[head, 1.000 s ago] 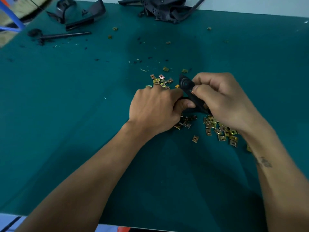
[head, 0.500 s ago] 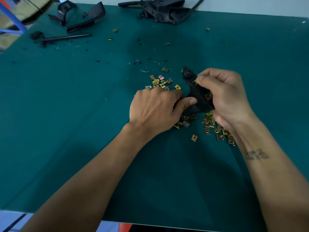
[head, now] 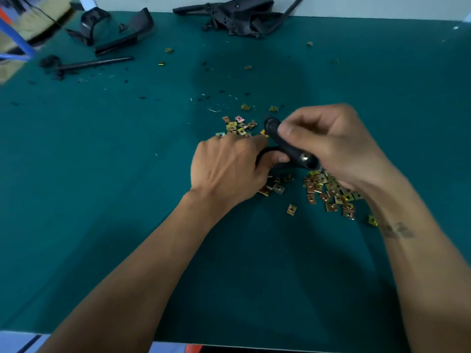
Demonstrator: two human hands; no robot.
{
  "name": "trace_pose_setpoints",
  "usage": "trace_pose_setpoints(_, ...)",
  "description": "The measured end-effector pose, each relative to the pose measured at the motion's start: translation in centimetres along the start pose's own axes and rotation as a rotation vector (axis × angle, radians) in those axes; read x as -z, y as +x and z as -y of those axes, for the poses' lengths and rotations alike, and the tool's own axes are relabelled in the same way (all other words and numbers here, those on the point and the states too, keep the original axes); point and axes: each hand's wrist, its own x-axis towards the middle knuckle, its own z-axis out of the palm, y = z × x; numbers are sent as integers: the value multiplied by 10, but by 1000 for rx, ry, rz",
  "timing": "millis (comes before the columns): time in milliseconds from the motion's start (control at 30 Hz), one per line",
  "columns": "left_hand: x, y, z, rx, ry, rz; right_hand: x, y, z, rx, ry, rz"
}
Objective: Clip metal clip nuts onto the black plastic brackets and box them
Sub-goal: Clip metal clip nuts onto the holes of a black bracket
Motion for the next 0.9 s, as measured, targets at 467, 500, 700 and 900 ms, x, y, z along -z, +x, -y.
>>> trace_pose_setpoints(467, 4, -2, -4, -54, 16, 7, 16, 0, 2, -69, -63, 32)
trace_pose_setpoints(500, 4, -2, -3, -61, 22, 13, 18, 0, 2, -102, -40, 89)
trace_pose_setpoints(700, 2, -2, 1, -53, -29, -10, 6, -8, 4, -9, -146, 83)
trace_pose_setpoints(900, 8, 0, -6, -106, -183, -193, -38, -4, 11, 109, 165, -300)
